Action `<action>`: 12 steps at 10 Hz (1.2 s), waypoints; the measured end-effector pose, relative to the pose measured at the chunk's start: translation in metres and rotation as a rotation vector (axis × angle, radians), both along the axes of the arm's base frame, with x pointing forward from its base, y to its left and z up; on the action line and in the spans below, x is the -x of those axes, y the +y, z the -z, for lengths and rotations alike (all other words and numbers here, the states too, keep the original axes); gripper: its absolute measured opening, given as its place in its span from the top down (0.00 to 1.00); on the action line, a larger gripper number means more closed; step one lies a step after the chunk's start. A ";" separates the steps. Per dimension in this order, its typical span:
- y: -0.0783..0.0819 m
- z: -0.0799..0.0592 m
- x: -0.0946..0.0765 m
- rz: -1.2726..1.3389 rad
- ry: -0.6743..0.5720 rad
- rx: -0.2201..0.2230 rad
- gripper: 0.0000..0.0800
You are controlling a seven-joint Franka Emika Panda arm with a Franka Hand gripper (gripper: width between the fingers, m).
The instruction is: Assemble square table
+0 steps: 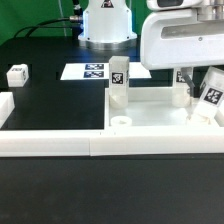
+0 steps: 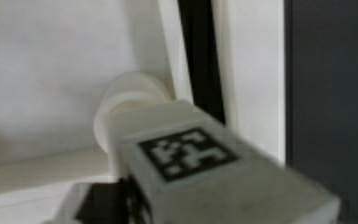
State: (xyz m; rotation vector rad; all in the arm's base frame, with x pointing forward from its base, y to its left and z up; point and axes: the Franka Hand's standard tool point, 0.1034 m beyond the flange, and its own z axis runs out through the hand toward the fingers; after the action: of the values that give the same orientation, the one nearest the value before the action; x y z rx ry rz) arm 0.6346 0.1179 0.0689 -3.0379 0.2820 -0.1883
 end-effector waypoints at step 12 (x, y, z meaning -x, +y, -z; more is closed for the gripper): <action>-0.006 0.007 0.008 1.309 0.147 -0.209 0.66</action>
Offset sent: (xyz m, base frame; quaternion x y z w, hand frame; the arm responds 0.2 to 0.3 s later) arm 0.0000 0.0000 0.0000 0.0000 0.0000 0.0000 1.0000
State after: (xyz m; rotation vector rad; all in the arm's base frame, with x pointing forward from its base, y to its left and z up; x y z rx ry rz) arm 0.6267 0.1121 0.0618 -2.1588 2.0388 0.0081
